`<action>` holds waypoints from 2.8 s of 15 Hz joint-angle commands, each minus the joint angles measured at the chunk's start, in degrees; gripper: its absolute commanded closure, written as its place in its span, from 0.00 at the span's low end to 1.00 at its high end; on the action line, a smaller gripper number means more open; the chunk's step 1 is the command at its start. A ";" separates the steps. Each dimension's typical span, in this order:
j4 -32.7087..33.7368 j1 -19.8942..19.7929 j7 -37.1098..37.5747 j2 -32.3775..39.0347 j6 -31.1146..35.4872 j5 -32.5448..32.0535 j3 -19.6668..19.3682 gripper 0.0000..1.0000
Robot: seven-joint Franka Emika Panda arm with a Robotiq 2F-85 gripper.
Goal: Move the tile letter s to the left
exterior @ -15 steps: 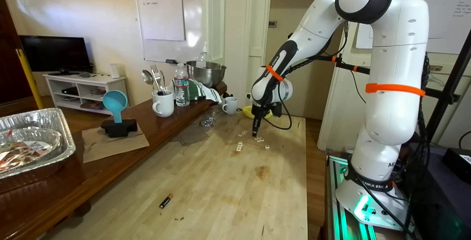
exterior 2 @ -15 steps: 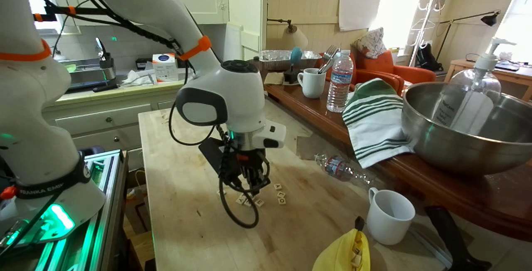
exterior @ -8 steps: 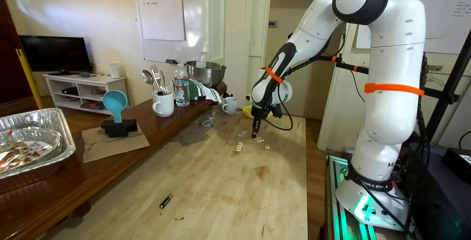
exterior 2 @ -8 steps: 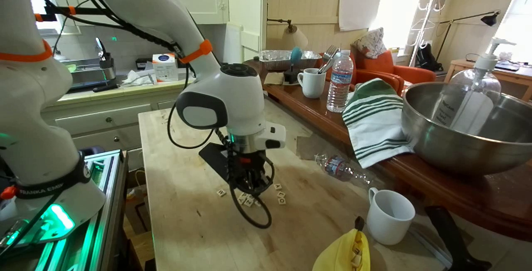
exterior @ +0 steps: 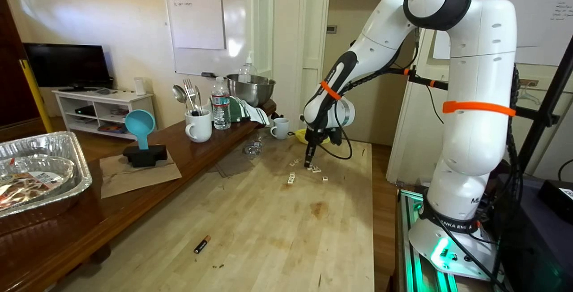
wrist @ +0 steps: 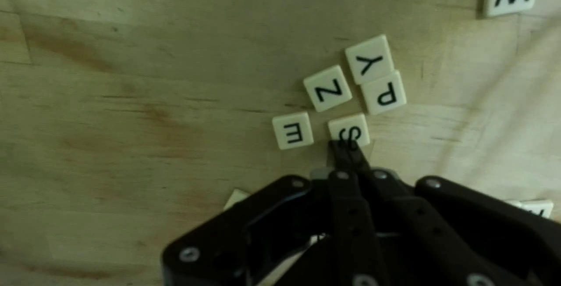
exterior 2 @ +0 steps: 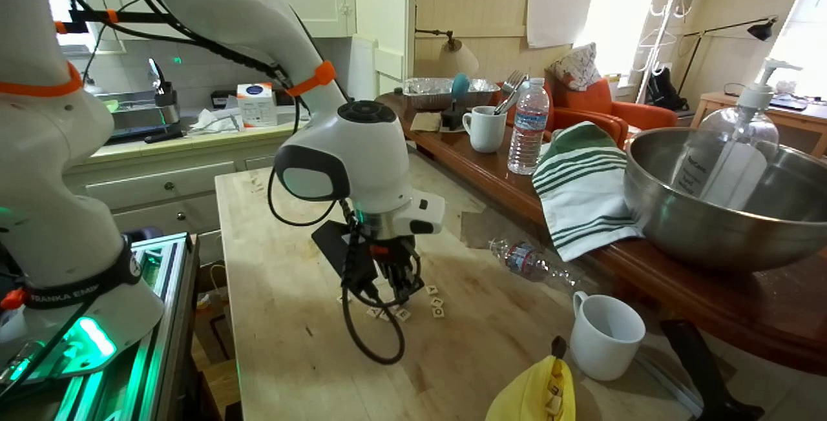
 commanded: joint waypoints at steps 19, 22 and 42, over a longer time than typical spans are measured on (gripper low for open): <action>-0.48 5.35 35.32 -2.04 -0.08 2.62 -3.52 1.00; -1.16 4.74 31.97 -4.54 0.11 3.43 -2.62 1.00; 0.93 2.36 -2.96 -2.44 -4.77 -0.87 -2.35 1.00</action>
